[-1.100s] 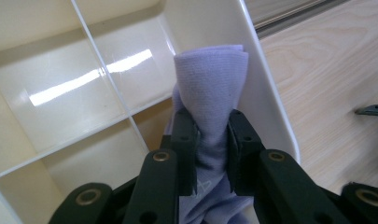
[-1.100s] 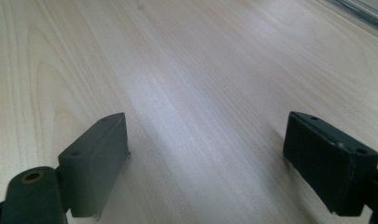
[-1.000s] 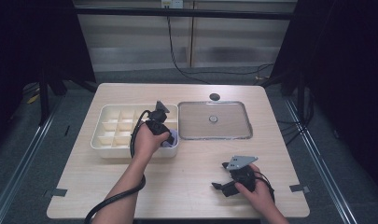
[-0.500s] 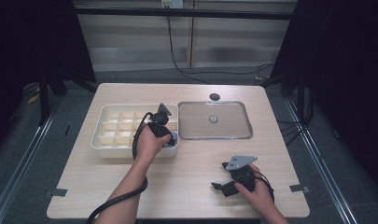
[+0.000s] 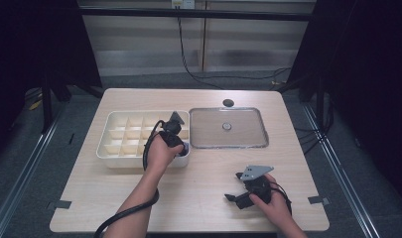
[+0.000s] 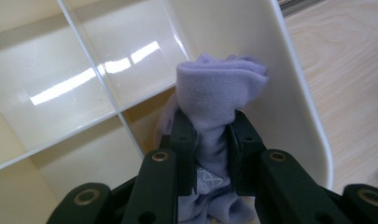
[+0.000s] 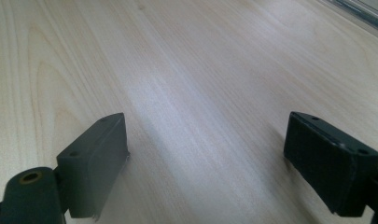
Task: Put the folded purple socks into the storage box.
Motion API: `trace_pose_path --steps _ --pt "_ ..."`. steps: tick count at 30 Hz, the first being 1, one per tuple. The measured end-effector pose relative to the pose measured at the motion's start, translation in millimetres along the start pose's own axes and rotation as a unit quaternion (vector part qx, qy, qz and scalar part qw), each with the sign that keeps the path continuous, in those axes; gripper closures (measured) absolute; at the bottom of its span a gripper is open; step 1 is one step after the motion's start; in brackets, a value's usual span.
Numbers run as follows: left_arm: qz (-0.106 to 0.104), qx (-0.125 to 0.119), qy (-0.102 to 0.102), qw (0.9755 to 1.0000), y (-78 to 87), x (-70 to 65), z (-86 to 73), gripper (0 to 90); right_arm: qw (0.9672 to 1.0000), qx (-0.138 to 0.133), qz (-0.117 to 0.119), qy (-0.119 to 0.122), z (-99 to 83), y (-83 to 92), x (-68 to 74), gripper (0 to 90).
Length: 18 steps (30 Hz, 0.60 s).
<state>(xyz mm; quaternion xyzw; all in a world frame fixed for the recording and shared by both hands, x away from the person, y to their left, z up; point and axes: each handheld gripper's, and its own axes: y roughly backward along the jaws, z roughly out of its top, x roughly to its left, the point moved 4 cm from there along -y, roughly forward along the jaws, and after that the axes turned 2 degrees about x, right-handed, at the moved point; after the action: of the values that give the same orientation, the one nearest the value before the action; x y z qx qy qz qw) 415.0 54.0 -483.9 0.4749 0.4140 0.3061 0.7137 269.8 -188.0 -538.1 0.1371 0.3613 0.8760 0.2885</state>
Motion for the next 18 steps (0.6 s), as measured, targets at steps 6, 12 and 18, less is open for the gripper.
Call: trace_pose_path --steps 6,12,18 --pt "0.015 0.01 -0.008 0.9998 -9.1 0.2 -0.1 73.2 1.0 0.0 0.0 0.0 0.0 0.0 0.0 12.8" --pt "0.001 0.006 0.0 1.0 -4.6 2.2 -0.4 70.4 1.0 0.0 0.0 0.0 0.0 0.0 0.0 12.8" --pt "-0.014 0.009 0.003 0.9999 2.6 0.3 0.9 64.2 1.0 0.0 0.0 -0.001 0.0 0.1 0.1 12.8"
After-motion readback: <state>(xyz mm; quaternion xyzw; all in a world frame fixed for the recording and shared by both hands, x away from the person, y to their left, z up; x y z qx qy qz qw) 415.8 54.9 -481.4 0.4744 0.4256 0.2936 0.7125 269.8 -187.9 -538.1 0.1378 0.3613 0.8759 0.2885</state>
